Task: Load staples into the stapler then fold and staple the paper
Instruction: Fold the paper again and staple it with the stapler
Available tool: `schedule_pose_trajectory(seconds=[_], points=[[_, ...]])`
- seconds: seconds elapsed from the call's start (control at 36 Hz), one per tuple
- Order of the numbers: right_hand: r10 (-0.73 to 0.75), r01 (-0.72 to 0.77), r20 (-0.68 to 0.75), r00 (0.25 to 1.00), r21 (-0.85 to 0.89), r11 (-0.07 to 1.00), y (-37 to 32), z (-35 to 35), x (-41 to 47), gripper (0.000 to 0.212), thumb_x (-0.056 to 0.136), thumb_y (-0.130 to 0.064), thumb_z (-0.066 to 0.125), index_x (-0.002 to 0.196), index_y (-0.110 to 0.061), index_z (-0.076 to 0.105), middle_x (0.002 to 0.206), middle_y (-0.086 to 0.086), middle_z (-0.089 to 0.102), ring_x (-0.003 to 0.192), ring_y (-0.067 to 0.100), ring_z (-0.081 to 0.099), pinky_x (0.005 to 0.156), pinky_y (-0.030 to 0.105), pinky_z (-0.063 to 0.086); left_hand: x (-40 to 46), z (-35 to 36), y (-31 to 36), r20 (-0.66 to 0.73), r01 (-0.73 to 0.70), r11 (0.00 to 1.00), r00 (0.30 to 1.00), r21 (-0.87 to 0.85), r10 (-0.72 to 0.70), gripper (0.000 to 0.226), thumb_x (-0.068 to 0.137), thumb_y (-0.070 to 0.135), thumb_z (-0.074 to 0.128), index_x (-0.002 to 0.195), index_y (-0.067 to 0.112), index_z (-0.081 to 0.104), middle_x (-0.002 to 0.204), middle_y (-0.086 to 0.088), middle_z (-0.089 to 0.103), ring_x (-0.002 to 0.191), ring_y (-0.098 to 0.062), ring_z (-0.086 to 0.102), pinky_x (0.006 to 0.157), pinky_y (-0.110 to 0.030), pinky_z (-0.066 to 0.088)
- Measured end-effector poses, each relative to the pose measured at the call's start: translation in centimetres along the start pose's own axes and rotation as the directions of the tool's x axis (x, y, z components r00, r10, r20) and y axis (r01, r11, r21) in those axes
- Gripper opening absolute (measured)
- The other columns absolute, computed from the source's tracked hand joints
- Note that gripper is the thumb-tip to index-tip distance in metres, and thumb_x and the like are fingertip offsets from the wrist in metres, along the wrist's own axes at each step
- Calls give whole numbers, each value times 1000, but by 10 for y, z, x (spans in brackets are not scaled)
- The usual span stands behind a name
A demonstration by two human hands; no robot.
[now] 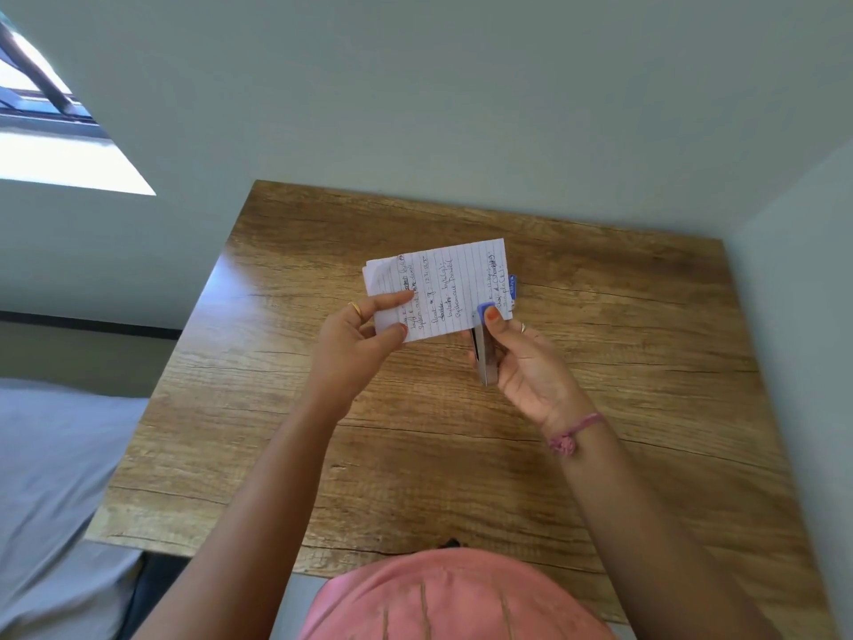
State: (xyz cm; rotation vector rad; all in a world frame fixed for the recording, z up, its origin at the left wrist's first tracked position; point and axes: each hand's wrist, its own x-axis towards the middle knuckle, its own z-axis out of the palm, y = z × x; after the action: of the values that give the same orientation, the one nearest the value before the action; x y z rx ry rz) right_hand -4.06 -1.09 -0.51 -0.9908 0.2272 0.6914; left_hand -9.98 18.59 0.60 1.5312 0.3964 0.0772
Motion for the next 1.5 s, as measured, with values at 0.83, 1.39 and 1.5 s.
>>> schedule_pose_trajectory(seconds=[0.83, 1.39, 1.5], points=[[-40, 37, -114, 993, -28, 999, 9, 26, 5, 23, 76, -24, 72, 96, -12, 73, 98, 10, 73, 99, 28, 61, 89, 42, 42, -6, 86, -16, -36, 71, 869, 994, -490, -101, 33, 76, 21, 78, 107, 11, 70, 92, -4, 72, 89, -18, 67, 81, -32, 53], [-28, 31, -25, 999, 105, 994, 6, 19, 6, 32, 76, -14, 72, 105, -4, 69, 92, 7, 75, 77, 11, 71, 60, 17, 55, 0, 54, -15, 112, 145, 725, 989, -673, -95, 51, 80, 12, 73, 128, 13, 55, 124, -15, 65, 114, -30, 63, 85, -34, 56], [5, -1, -56, 998, 63, 998, 4, 17, 8, 43, 71, -17, 76, 109, -1, 66, 93, 8, 73, 75, 11, 70, 60, 19, 55, 0, 52, -15, 26, 113, 759, 992, -642, -125, 41, 79, 3, 74, 115, 20, 64, 116, -10, 70, 107, -27, 67, 79, -31, 58]])
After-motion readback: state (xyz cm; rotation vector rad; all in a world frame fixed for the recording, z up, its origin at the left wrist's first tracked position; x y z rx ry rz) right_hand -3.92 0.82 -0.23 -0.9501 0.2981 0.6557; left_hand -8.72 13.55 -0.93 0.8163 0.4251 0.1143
